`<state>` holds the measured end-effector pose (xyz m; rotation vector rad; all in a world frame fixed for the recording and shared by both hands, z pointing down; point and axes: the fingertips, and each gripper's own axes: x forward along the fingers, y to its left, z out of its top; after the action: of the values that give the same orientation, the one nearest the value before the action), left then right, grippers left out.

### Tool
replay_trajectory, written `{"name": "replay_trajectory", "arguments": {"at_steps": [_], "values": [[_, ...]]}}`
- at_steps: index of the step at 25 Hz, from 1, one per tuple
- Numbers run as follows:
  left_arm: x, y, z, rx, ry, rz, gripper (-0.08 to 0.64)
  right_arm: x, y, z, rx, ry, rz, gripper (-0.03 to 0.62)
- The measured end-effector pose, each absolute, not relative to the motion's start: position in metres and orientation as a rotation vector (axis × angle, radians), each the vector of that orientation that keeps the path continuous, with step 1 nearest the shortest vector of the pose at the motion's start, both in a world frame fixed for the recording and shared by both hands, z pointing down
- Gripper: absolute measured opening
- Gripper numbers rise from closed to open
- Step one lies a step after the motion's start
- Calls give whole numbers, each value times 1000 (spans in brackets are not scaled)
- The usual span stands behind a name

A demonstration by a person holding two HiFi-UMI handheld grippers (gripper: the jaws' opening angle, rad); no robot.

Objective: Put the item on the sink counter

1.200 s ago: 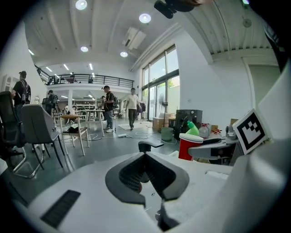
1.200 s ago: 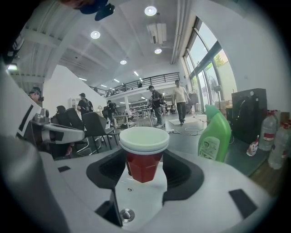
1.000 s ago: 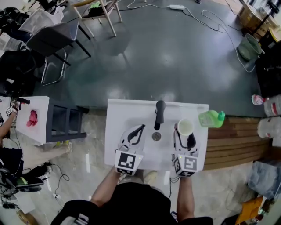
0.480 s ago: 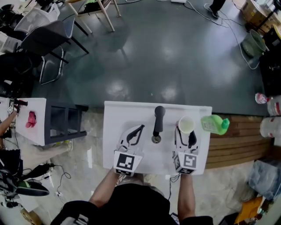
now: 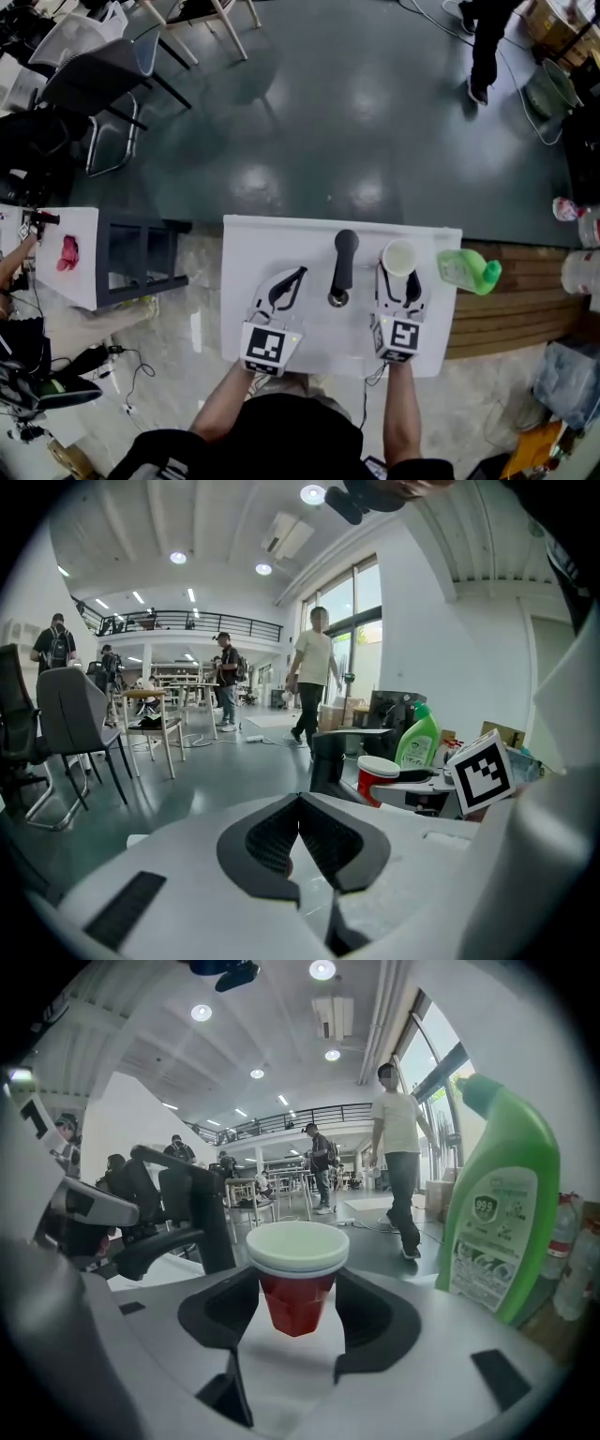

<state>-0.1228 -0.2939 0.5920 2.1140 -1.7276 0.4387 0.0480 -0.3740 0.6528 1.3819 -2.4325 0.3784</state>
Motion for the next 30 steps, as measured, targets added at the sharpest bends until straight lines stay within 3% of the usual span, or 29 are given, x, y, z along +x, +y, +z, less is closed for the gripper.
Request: {"name": "replay_trajectory", "arguments": {"at_steps": [30], "values": [[-123,-291,615,2093,-1688,464,2,32,-388,679,1375,-2412,309,261]]}}
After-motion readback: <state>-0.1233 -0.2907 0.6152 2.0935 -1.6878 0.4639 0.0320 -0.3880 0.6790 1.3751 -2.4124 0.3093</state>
